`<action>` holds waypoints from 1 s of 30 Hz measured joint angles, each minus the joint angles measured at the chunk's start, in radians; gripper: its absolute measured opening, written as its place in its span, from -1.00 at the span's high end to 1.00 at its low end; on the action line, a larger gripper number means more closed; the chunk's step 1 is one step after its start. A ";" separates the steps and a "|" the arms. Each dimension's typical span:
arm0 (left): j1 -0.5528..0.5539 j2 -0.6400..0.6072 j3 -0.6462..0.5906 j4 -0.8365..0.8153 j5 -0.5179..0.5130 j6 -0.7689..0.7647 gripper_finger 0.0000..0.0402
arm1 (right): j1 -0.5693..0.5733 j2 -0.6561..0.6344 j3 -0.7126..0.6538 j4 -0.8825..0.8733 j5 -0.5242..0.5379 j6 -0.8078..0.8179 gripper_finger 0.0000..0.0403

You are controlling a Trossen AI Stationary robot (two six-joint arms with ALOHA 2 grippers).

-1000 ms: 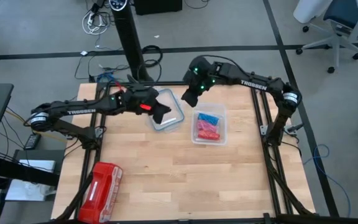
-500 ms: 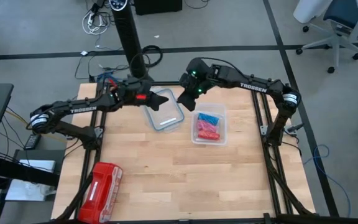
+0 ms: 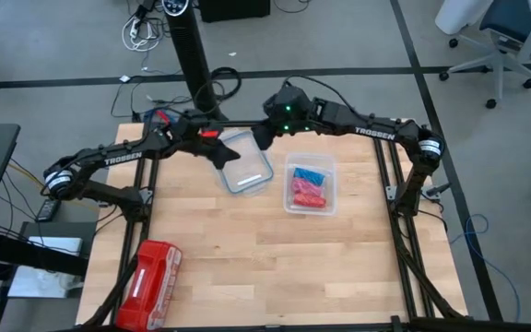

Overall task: Roll bandage
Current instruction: Close the lid of the tupperware

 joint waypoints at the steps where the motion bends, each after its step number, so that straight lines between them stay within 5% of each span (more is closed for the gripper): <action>1: -0.001 0.001 0.000 -0.030 0.000 0.050 0.60 | 0.001 0.001 -0.007 -0.003 0.003 0.054 0.59; 8: -0.033 0.077 0.000 -0.143 -0.001 0.236 0.60 | 0.048 0.002 -0.018 0.000 -0.005 0.277 0.60; 19: -0.140 0.282 0.000 -0.086 -0.032 0.250 0.60 | 0.154 0.002 -0.019 0.003 -0.001 0.290 0.67; 30: -0.251 0.382 0.000 -0.199 -0.113 0.356 0.60 | 0.227 0.002 -0.019 0.015 0.051 0.341 0.73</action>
